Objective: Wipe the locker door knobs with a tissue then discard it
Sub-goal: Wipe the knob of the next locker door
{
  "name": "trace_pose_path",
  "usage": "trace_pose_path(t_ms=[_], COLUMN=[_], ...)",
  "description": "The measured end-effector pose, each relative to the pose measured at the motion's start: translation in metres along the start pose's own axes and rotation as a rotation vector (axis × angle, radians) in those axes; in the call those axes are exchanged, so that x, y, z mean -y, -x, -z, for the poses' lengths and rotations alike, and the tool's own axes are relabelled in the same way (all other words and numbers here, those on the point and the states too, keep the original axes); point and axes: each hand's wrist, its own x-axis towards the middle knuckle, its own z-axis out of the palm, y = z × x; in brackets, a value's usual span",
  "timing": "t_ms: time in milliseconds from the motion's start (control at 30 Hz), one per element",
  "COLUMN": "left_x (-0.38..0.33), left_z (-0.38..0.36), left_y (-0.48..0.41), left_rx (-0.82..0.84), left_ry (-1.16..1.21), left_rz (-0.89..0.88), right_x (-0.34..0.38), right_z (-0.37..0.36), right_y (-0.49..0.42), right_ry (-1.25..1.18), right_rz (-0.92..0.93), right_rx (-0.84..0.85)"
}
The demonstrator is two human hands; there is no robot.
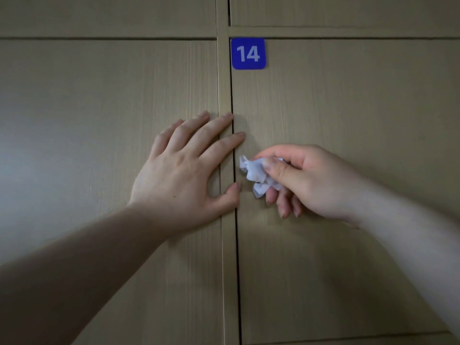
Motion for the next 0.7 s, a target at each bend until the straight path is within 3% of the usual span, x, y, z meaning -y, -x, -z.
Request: trace_pose_path(t_ms=[100, 233, 333, 533, 700], left_x=[0.0, 0.0, 0.0, 0.0, 0.0], left_z=[-0.001, -0.001, -0.001, 0.0, 0.001], left_y=[0.0, 0.0, 0.001, 0.0, 0.0], left_rx=[-0.004, -0.012, -0.023, 0.001, 0.011], left_ry=[0.005, 0.003, 0.004, 0.001, 0.003], left_rz=[0.002, 0.001, 0.004, 0.007, 0.005], right_x=[0.011, 0.031, 0.04, 0.041, 0.017], right_z=[0.004, 0.012, 0.014, 0.014, 0.005], right_y=[-0.003, -0.01, -0.015, -0.015, -0.013], right_ry=[0.055, 0.586, 0.754, 0.639, 0.318], right_rz=[-0.072, 0.03, 0.076, 0.007, -0.012], right_rx=[-0.001, -0.032, 0.006, 0.126, 0.016])
